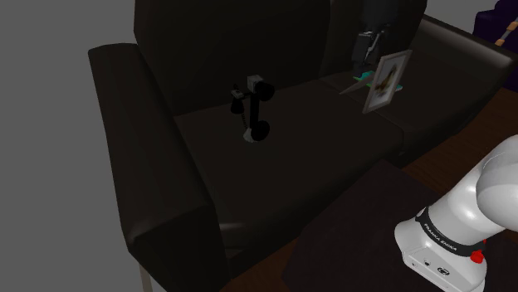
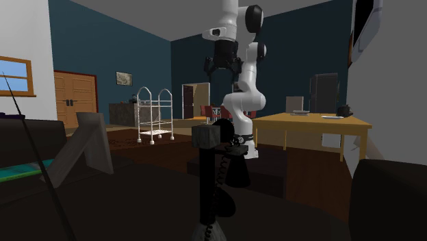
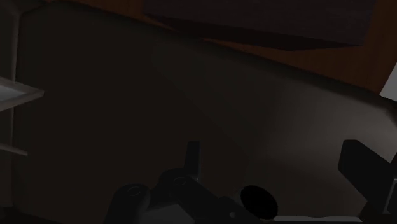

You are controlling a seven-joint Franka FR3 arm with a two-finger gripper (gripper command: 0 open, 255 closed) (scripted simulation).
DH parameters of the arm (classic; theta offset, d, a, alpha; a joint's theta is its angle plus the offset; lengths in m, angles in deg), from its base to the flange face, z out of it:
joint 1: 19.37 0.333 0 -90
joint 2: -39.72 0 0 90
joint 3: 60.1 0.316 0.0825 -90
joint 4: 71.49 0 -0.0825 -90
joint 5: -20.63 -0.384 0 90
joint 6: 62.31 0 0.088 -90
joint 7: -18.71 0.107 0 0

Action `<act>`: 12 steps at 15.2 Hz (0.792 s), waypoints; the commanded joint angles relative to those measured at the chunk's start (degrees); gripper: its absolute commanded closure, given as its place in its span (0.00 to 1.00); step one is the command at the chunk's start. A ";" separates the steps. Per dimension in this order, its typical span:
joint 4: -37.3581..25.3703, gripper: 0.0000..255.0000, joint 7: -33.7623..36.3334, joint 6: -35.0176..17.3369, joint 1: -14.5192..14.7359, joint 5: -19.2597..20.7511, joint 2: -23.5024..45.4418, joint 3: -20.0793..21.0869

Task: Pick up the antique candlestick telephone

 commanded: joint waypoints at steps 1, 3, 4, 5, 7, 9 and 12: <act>-1.15 0.00 1.14 -2.77 0.27 -0.52 3.54 0.65; -3.03 0.00 1.90 -5.16 0.38 -0.75 7.48 1.04; -4.08 0.00 2.27 -6.27 0.43 -0.84 9.47 1.24; -5.20 0.00 2.64 -7.31 0.49 -0.91 11.47 1.42; -7.67 0.00 3.35 -9.23 0.60 -1.00 15.52 1.78; -10.44 0.00 4.04 -10.88 0.72 -1.01 19.61 2.12; -15.17 0.00 5.05 -12.87 0.95 -0.91 25.83 2.55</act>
